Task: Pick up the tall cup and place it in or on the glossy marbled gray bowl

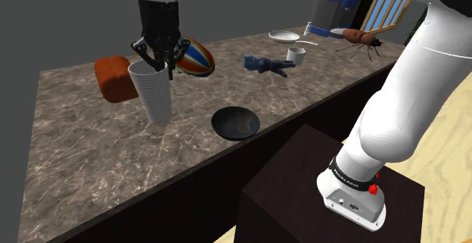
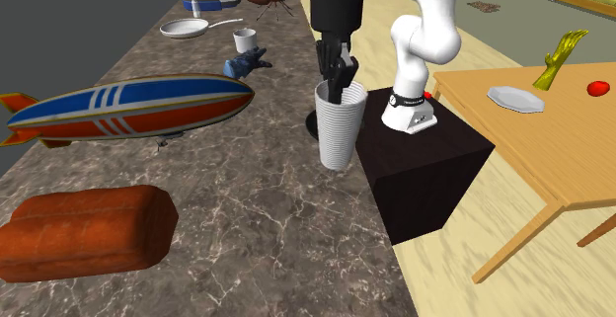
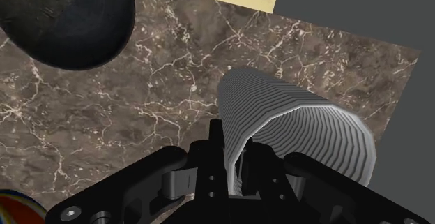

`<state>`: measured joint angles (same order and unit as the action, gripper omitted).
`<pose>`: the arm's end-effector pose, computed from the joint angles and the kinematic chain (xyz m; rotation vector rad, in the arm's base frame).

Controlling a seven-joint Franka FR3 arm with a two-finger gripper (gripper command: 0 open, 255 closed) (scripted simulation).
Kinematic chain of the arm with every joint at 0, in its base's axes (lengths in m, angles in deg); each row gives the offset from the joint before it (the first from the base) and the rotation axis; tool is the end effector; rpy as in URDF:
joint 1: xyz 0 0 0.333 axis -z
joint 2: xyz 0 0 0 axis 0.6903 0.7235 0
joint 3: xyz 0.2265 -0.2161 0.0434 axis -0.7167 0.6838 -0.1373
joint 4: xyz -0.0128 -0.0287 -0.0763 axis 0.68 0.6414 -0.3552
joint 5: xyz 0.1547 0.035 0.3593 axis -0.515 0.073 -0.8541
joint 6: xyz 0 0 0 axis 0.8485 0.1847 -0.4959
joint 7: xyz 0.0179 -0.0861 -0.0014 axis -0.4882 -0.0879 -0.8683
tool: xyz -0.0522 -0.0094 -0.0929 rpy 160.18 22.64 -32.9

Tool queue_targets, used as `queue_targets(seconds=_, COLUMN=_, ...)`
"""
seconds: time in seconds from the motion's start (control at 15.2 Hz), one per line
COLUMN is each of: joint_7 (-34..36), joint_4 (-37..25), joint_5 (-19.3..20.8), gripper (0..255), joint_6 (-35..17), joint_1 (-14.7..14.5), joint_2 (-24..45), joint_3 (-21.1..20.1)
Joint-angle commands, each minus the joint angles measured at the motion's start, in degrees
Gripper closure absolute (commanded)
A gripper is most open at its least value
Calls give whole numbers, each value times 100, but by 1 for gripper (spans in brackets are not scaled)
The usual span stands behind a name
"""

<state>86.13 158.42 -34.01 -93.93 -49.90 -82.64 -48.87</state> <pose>0.4642 0.3237 0.5595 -3.0488 0.1033 0.0031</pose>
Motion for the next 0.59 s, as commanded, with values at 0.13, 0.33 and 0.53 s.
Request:
queue_targets(seconds=0.13, joint_7=-596, joint_4=716, joint_5=-390, gripper=255, joint_6=100, joint_1=211, joint_2=-845, joint_3=293)
queue_targets(seconds=0.33, joint_7=-1016, joint_4=1193, joint_5=-586, gripper=255, joint_6=226, joint_1=303, joint_2=-1435, joint_3=565)
queue_targets(seconds=0.53, joint_7=-1413, joint_4=1602, joint_5=-696, gripper=255, joint_6=392, joint_1=370, joint_2=-1974, joint_3=861)
